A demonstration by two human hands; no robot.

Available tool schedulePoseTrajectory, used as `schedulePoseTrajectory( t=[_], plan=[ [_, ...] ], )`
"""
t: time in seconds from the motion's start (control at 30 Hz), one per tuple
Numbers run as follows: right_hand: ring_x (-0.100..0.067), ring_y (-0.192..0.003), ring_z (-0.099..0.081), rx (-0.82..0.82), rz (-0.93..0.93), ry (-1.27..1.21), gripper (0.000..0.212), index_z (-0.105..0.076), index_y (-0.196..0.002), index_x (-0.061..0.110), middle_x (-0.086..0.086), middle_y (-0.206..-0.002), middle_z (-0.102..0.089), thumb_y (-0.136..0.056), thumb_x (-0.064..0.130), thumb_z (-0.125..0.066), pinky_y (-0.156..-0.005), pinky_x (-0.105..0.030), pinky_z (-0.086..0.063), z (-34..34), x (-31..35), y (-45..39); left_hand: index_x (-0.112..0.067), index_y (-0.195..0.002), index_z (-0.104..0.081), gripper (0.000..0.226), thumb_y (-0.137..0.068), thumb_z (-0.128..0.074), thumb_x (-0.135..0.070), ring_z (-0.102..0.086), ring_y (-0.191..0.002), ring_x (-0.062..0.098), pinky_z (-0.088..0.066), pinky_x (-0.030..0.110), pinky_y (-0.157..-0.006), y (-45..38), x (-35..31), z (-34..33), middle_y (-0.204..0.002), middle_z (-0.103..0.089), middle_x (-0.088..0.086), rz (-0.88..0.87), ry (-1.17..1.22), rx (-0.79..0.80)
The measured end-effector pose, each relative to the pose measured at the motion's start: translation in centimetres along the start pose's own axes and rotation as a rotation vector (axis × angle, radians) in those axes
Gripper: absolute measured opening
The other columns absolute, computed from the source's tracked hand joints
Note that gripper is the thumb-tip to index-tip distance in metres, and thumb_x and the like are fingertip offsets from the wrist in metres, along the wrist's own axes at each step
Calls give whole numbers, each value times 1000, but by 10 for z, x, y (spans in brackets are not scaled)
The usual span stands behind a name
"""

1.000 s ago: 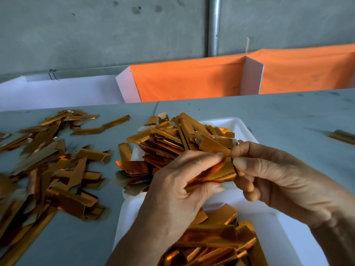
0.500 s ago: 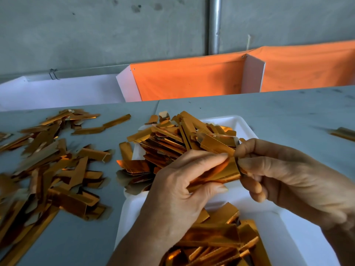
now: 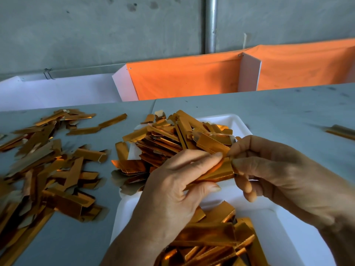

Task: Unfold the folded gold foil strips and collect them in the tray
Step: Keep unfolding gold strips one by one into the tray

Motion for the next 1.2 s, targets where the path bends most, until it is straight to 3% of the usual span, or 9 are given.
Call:
schedulePoseTrajectory(
  t=[0.2,0.33,0.4,0.6,0.83,0.97,1.2],
  plan=[
    [-18,-47,-55,-34,15,135,7,-67,-76,17,-11,-56,-60,-70,14,-65,-48,-20,-47,0,0,-2,-20,-126,-59,46,-80,-62,-25,-58,-107,5,-50,23,-90,0,-3,-2,-116,-61,-10,-34,-161,13],
    [-16,-44,-57,-55,-43,299,16,-62,-85,13,-10,-55,-62,-84,-3,-63,-47,-18,-46,9,-6,-5,-16,-125,-61,47,-79,-63,-22,-61,-102,19,-56,35,-81,0,-5,-8,-115,-62,-3,-73,-267,61],
    [-14,-45,-59,-74,-31,349,15,-61,-86,13,-9,-55,-63,-83,-2,-62,-49,-17,-47,10,-5,-5,-13,-123,-63,47,-77,-64,-21,-62,-100,20,-57,37,-78,0,-7,-10,-113,-63,0,-103,-335,73],
    [-18,-52,-57,23,37,98,9,-67,-81,19,-7,-61,-58,-74,15,-62,-50,-21,-47,3,-2,-2,-21,-130,-57,50,-81,-63,-21,-60,-103,18,-54,31,-84,1,-4,-4,-118,-57,-8,-63,-226,46],
    [-15,-49,-51,46,77,194,7,-66,-85,20,-7,-60,-56,-78,20,-64,-49,-18,-43,9,-4,-4,-22,-131,-55,50,-82,-66,-18,-58,-106,18,-53,27,-86,3,-2,-6,-118,-56,-9,-61,-192,55],
    [-13,-46,-47,172,87,-73,21,-68,-90,13,-3,-65,-52,-75,26,-77,-48,-18,-42,6,-6,-4,-19,-128,-57,47,-81,-65,-21,-54,-111,1,-45,11,-91,1,-2,-2,-117,-57,-12,-24,39,30],
    [-6,-40,-43,201,47,-281,28,-68,-84,11,1,-60,-49,-66,24,-85,-42,-17,-38,1,-9,-6,-16,-128,-56,45,-83,-62,-24,-55,-113,4,-45,13,-91,0,-4,-3,-118,-58,-10,-27,177,43]
  ],
)
Point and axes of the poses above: each hand's wrist, its own y-axis away from the middle knuckle, its own z-axis out of the back of the hand, x = y × z, the point moved 6 cm from there along -y, towards the middle knuckle
